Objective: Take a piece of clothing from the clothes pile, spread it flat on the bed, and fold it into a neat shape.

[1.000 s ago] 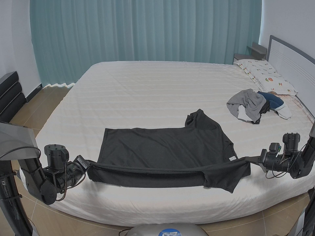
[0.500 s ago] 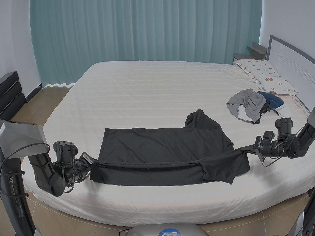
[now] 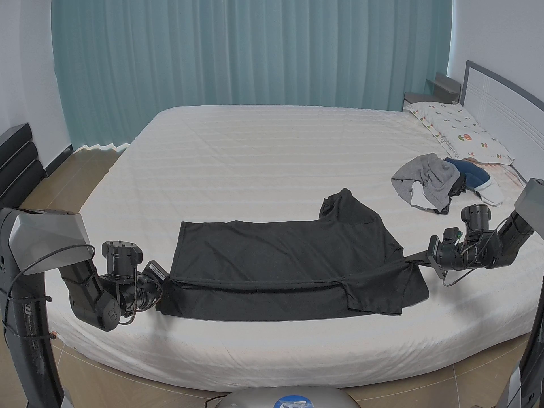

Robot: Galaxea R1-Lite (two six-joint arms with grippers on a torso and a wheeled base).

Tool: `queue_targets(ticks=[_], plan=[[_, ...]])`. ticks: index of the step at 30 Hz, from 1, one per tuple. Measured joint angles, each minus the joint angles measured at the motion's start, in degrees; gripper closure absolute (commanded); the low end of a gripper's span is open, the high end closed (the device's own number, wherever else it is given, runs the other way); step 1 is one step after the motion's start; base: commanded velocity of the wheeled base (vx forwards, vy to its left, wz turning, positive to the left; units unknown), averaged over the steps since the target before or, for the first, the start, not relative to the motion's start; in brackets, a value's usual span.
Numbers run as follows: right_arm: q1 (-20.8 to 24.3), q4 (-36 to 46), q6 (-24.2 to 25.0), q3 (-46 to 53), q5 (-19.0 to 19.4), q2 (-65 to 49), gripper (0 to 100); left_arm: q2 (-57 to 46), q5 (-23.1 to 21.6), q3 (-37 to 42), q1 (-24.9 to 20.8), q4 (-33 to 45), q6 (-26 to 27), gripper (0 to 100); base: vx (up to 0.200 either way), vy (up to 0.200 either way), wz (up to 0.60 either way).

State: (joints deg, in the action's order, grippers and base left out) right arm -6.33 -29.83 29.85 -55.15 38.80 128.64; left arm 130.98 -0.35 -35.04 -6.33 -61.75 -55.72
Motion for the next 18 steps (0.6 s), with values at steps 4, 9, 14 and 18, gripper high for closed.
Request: queue_targets(ticks=[4, 9, 14, 18], plan=[[-0.06, -0.35, 0.02, -0.55, -0.65, 0.88, 100, 0.26, 0.24, -0.99, 0.44, -0.02, -0.06, 100, 0.000, 0.000, 0.00], [-0.28, -0.71, -0.02, -0.79, -0.77, 1.41, 100, 0.26, 0.35, -1.34, 1.04, -0.02, -0.38, 100, 0.000, 0.000, 0.00], [-0.54, -1.06, 0.11, -0.79, -0.77, 1.68, 100, 0.37, 0.43, -1.45, 0.93, 0.27, -0.33, 100, 0.000, 0.000, 0.00], [-0.54, -1.07, 0.11, -1.00, -0.77, 2.12, 100, 0.59, 0.35, -1.65, 0.38, 0.33, -0.17, 100, 0.000, 0.000, 0.00]])
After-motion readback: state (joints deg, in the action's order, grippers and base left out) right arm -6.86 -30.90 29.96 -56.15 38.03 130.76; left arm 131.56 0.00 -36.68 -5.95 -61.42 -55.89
